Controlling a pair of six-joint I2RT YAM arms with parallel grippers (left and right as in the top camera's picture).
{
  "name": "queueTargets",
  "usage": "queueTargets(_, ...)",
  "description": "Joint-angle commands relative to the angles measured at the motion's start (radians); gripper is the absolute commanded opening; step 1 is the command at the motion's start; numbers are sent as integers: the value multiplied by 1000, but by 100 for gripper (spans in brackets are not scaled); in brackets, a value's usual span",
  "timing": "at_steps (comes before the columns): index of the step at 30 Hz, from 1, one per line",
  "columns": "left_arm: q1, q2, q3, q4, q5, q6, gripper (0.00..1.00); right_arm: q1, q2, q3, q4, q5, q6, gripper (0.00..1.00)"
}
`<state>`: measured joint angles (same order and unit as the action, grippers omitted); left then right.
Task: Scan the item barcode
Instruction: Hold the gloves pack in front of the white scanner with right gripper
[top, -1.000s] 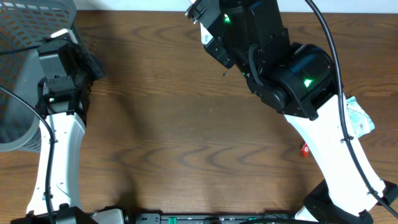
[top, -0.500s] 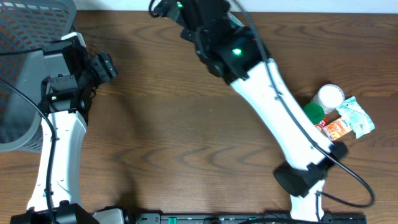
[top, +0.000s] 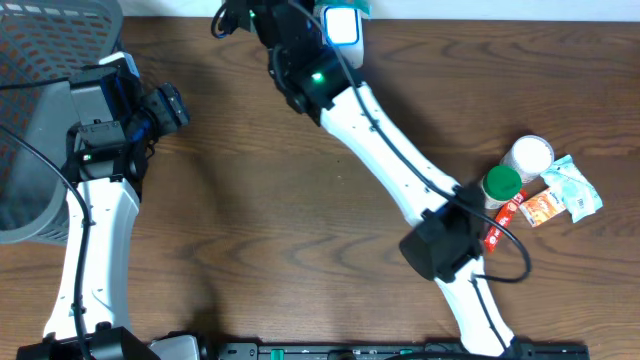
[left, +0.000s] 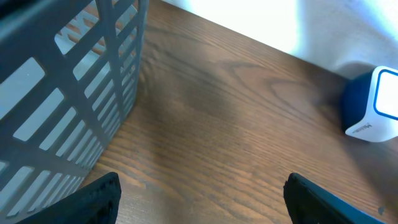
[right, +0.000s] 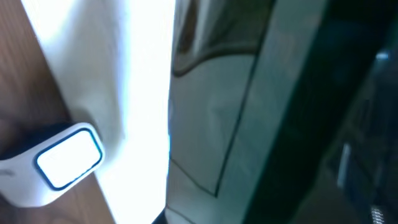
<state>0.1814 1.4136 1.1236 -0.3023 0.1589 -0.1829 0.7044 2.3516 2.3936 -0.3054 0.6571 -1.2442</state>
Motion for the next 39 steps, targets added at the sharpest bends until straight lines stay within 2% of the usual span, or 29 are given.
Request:
queueTargets(1, 0, 8, 10, 0, 13, 3, 85, -21, 106, 10, 134, 45, -179, 1)
queueTargets(6, 0, 8, 10, 0, 13, 3, 85, -63, 230, 10, 338, 35, -249, 1)
queueTargets(9, 0, 8, 10, 0, 13, 3, 85, -95, 291, 10, 395, 7, -257, 1)
queueTargets(18, 0, 8, 10, 0, 13, 3, 85, -132, 340, 10, 355, -149, -122, 1)
queueTargets(25, 0, 8, 10, 0, 13, 3, 86, -132, 342, 10, 242, -282, -109, 1)
queueTargets(31, 0, 8, 10, -1, 13, 3, 85, -132, 343, 10, 246, -280, -91, 1)
queueTargets(39, 0, 8, 10, -3, 13, 3, 85, -132, 343, 10, 255, -174, 32, 1)
